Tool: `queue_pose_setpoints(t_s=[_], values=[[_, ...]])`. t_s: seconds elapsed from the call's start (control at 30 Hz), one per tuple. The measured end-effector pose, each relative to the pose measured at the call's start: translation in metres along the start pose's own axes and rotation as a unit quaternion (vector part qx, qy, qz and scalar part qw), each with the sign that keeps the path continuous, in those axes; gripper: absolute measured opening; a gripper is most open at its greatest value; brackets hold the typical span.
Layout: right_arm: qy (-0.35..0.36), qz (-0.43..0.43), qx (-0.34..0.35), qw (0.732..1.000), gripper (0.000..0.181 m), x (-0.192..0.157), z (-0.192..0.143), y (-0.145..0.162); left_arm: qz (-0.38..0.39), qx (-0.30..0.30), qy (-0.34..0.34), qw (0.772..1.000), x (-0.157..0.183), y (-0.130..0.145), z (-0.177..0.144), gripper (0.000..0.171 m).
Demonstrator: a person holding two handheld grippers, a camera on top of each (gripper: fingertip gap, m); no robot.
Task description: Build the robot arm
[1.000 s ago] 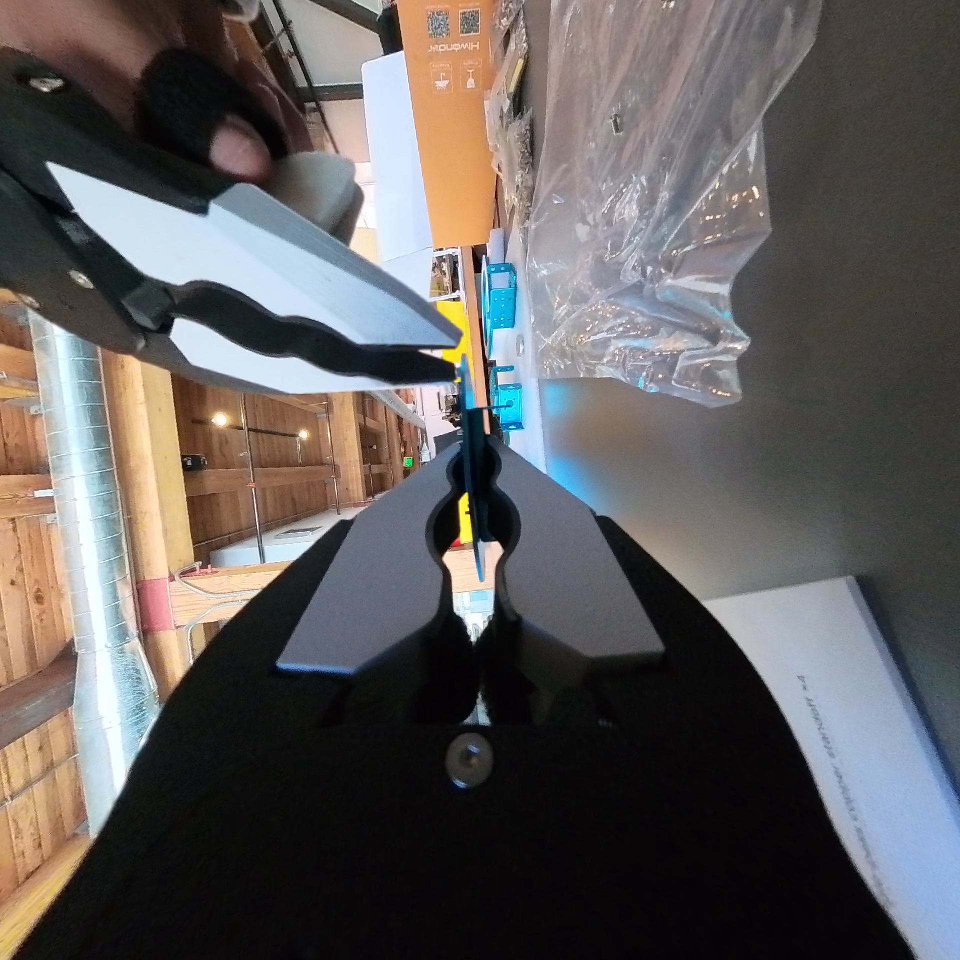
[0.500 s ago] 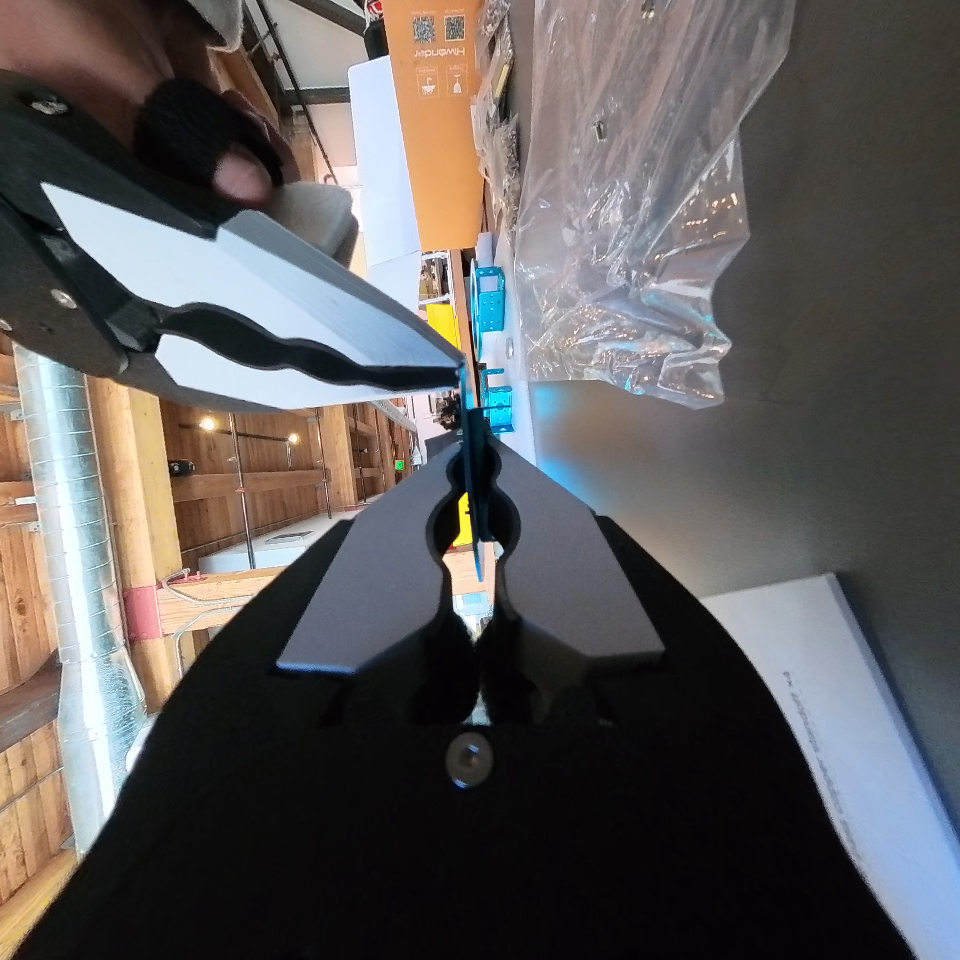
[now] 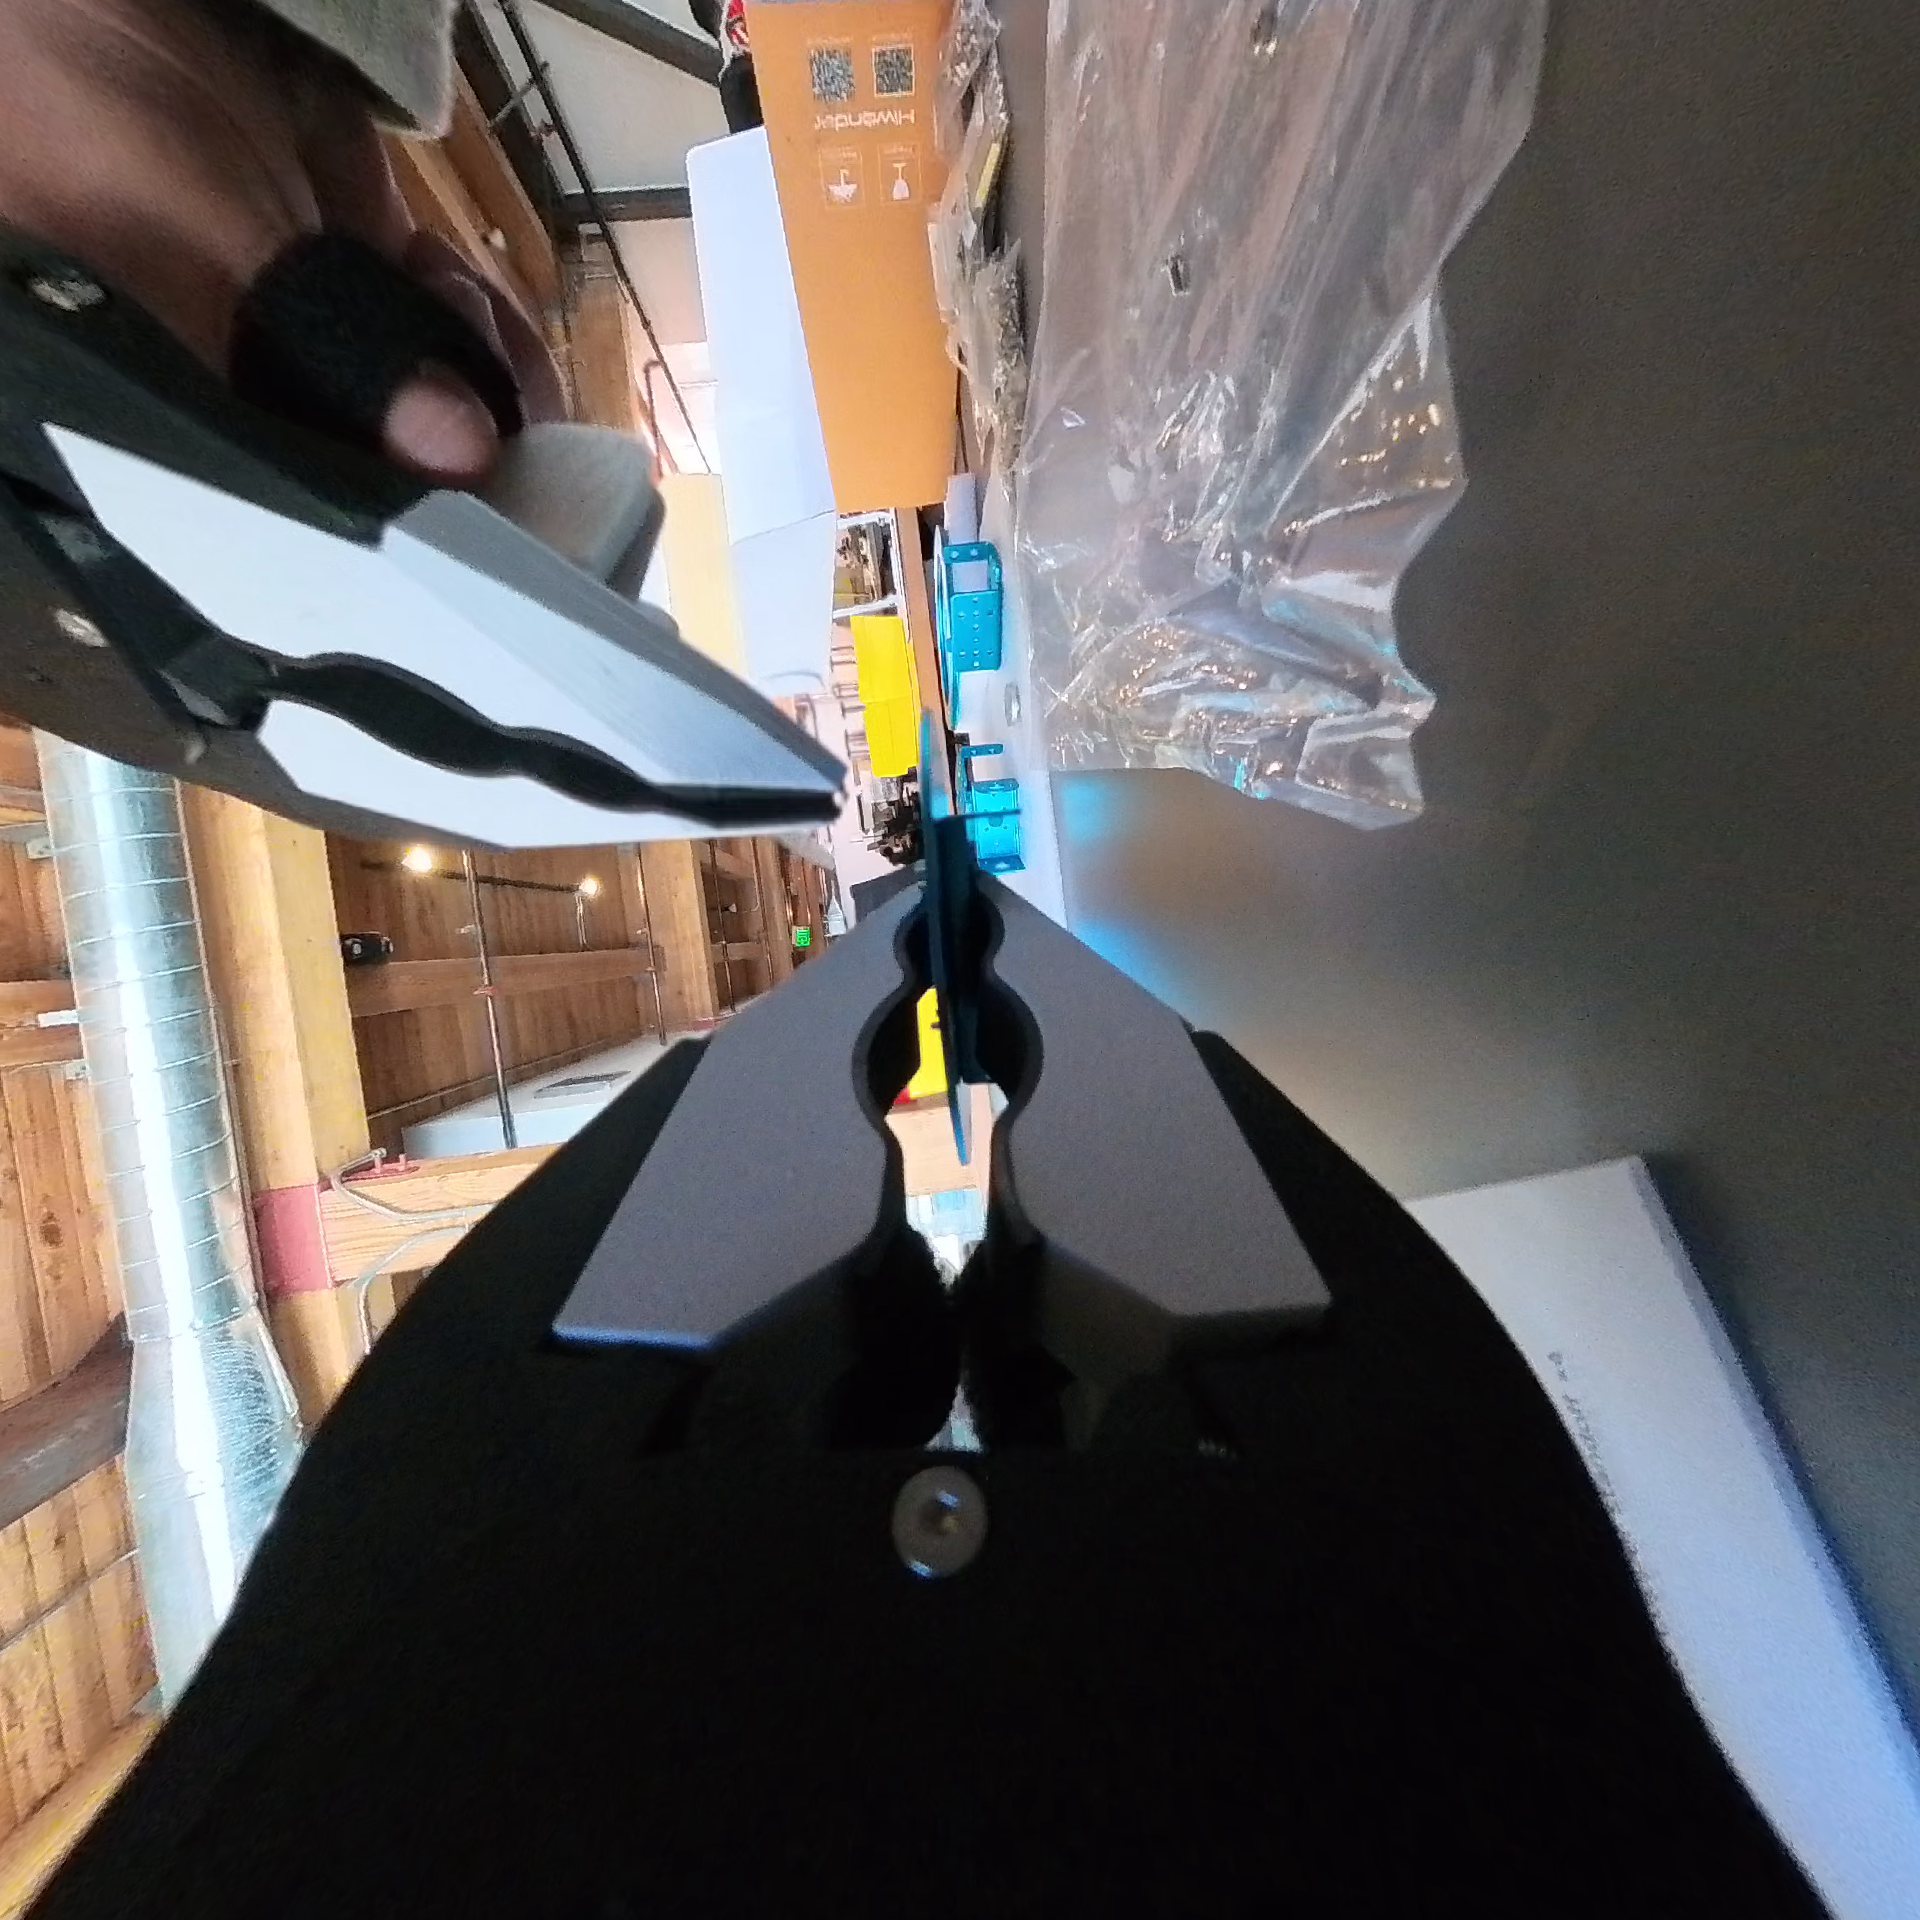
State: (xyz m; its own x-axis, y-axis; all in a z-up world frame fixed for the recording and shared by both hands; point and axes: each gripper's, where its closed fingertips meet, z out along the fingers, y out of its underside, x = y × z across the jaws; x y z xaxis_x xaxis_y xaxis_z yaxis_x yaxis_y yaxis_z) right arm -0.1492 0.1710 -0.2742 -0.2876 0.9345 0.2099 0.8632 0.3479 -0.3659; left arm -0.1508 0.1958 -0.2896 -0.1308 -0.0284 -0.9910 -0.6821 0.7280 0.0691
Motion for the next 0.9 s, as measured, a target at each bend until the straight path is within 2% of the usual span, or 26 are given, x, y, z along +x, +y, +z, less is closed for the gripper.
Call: queue_pose_setpoints(t_s=[0.23,0.9], values=[[0.007,0.016,0.004,1.0,0.002,0.014,0.009,0.0,-0.001,0.004,-0.005,1.0,-0.002,-0.002,-0.001,0.001],[0.003,0.045,0.015,0.999,0.003,0.018,0.013,-0.001,-0.018,-0.011,-0.003,1.0,-0.004,0.004,0.0,0.0]])
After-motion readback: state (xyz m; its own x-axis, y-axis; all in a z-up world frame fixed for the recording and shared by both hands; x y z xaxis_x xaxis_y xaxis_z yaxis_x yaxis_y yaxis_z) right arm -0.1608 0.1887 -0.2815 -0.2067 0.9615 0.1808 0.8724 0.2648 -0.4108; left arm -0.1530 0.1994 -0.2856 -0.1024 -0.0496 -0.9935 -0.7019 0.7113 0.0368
